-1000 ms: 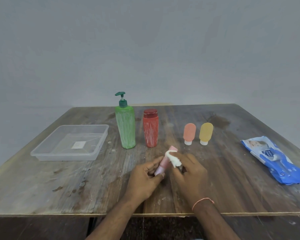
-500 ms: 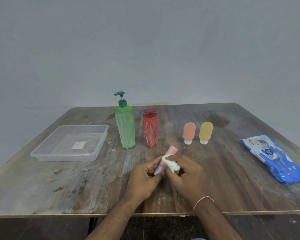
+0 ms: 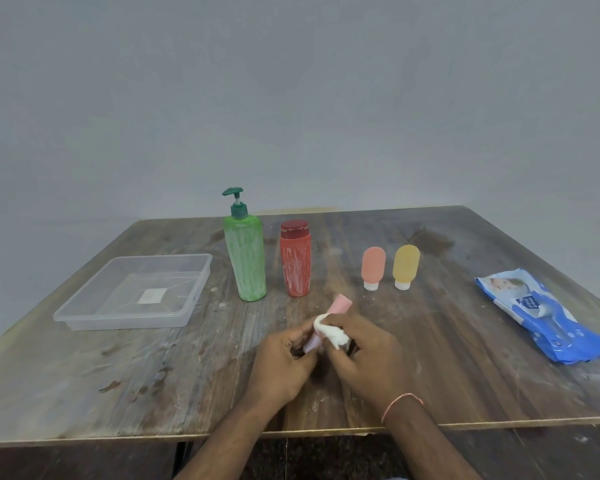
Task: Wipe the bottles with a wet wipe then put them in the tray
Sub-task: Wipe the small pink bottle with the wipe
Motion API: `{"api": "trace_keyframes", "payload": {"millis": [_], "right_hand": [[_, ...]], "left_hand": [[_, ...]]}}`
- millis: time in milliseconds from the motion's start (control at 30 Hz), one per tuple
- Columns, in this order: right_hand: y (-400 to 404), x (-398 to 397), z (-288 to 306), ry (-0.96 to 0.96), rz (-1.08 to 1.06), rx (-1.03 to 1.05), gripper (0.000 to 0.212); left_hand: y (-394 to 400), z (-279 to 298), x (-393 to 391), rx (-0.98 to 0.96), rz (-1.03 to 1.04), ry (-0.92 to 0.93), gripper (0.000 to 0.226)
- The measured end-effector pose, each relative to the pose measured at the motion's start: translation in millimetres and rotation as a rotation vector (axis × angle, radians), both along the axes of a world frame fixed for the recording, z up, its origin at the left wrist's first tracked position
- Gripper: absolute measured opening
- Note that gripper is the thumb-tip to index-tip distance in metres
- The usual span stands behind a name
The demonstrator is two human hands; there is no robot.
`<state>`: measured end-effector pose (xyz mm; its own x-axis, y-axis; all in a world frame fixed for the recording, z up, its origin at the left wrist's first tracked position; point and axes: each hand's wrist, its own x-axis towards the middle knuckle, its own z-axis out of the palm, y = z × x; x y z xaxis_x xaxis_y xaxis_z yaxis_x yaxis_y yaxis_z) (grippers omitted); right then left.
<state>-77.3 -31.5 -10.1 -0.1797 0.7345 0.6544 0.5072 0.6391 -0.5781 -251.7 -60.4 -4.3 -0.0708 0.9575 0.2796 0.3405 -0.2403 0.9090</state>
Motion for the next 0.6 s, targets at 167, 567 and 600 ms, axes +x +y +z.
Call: {"api": "trace_keyframes", "payload": {"millis": [167,567,600], "right_hand": [[5.5,2.5,2.2,0.208,-0.217,-0.110,0.040],[10.5,2.1,-0.1,0.165,-0.145,-0.207,0.022],[12.2,2.6,1.5,0.253,-0.186,-0.225,0.022]], "left_hand": [[2.5,-4.4,-2.7,-0.027,0.024,0.038,0.055],[2.9,2.5,-7.0,-0.145,-0.075,-0.133,0.057],[2.2,3.7,-6.9,-0.152,-0.091,-0.108,0.058]]}}
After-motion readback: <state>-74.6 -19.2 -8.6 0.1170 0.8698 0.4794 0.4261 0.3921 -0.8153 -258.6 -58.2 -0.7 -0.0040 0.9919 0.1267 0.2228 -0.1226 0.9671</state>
